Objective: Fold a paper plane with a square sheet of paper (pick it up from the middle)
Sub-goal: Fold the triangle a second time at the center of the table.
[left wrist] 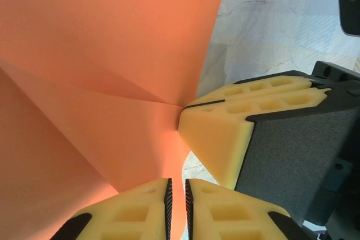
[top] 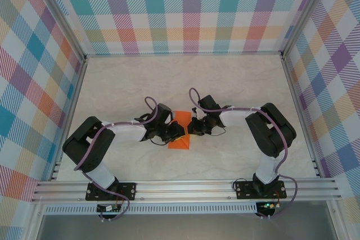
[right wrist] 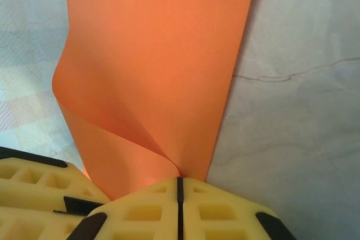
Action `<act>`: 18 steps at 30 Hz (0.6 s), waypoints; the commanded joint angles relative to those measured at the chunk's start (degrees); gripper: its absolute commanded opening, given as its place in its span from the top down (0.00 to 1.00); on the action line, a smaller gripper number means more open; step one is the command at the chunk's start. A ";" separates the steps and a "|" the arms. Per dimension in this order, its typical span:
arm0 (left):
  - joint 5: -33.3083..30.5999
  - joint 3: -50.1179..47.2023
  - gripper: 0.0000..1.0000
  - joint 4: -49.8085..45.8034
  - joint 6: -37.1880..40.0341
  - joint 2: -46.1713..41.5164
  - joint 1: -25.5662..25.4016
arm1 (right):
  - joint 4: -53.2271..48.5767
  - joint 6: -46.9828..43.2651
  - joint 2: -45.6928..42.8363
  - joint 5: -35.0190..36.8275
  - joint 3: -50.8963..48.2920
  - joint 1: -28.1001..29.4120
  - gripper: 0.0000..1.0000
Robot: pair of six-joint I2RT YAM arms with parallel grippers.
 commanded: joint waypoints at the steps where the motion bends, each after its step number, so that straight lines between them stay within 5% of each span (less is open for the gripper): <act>1: -0.34 -0.72 0.83 -1.03 -0.14 -0.56 -0.46 | -1.73 -1.21 -0.74 1.29 0.69 0.18 0.91; 18: 0.37 -0.42 0.85 -0.40 -0.05 2.15 -0.55 | -2.69 -1.30 2.23 1.17 2.74 0.26 0.90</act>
